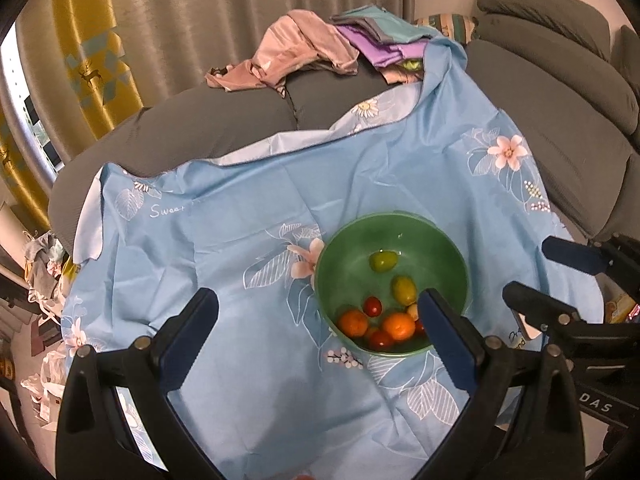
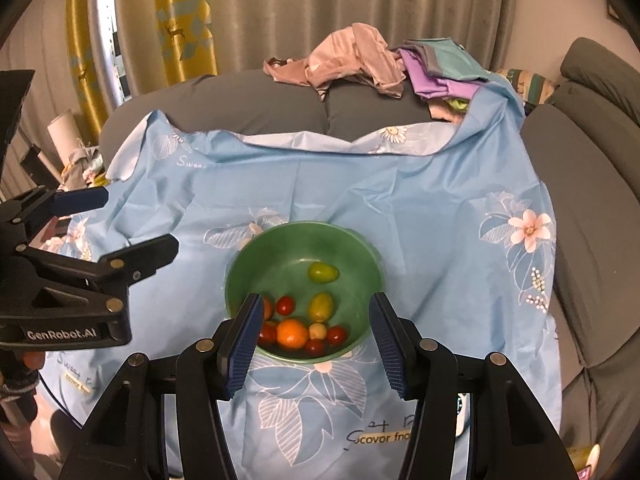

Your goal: Organize fruits

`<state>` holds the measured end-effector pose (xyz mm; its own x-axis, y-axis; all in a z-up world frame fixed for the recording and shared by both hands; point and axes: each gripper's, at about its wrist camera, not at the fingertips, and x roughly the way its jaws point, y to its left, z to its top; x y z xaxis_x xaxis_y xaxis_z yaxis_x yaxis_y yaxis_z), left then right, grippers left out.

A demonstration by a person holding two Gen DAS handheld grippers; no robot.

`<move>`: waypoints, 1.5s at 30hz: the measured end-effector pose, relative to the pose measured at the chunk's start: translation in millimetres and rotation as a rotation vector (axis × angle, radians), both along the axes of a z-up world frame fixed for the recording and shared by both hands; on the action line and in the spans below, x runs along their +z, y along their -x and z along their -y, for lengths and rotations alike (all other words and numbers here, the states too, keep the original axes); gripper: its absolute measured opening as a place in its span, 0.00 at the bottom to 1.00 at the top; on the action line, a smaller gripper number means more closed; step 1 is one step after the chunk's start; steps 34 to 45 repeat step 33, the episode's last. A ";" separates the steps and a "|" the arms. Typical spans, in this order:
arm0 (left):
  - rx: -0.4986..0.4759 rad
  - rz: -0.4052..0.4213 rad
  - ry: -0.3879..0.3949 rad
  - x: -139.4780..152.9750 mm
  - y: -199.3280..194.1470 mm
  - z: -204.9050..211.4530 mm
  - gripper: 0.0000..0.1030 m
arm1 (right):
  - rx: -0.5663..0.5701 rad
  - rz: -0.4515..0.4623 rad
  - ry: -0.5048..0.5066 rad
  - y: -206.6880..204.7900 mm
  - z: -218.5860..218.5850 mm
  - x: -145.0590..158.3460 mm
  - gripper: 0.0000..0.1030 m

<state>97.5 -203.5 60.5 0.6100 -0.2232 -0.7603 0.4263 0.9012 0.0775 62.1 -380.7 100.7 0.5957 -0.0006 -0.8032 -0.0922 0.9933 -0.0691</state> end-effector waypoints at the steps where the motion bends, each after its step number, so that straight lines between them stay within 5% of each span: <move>1: -0.002 -0.013 -0.003 -4.1 -2.1 1.5 0.98 | -0.002 -0.002 0.001 -1.3 0.9 -1.5 0.53; 45: -0.002 -0.047 -0.016 -25.0 -9.8 18.2 0.98 | -0.016 -0.032 -0.001 -9.6 8.0 -16.0 0.53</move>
